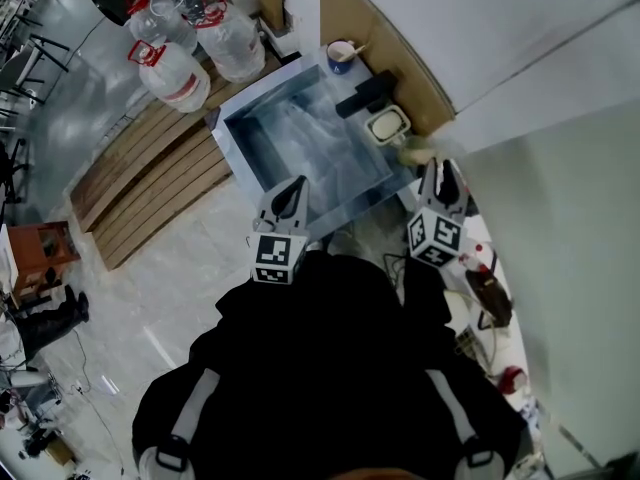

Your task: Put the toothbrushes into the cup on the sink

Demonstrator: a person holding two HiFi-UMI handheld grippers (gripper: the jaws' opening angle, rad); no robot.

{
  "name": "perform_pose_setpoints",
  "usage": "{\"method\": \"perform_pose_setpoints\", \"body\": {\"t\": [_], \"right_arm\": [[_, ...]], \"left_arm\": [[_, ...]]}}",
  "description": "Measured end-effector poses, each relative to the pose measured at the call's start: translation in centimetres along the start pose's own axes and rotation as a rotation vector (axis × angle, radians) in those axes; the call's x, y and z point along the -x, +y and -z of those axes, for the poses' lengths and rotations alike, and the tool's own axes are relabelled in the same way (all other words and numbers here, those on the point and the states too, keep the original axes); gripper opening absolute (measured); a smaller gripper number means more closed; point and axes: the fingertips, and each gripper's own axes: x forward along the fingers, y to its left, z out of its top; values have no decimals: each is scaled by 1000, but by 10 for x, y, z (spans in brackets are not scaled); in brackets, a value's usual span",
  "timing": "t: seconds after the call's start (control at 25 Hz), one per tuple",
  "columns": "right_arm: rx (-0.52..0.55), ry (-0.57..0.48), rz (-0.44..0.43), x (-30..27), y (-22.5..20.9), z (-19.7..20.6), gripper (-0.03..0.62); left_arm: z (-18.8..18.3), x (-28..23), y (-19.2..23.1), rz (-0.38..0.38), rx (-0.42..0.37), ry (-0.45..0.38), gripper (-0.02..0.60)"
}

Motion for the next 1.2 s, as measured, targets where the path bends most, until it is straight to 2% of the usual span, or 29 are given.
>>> {"method": "perform_pose_setpoints", "body": {"t": [0.16, 0.28, 0.4, 0.68, 1.2], "right_arm": [[-2, -2, -62, 6, 21, 0, 86], [4, -8, -146, 10, 44, 0, 82], [25, -29, -229, 13, 66, 3, 54], [21, -44, -340, 25, 98, 10, 5], [17, -26, -448, 30, 125, 20, 3]], "left_arm": [[0, 1, -1, 0, 6, -11, 2], [0, 3, -1, -2, 6, -21, 2], [0, 4, 1, -6, 8, -31, 2], [2, 7, 8, -27, 24, -44, 2], [8, 13, 16, -63, 49, -65, 2]]}}
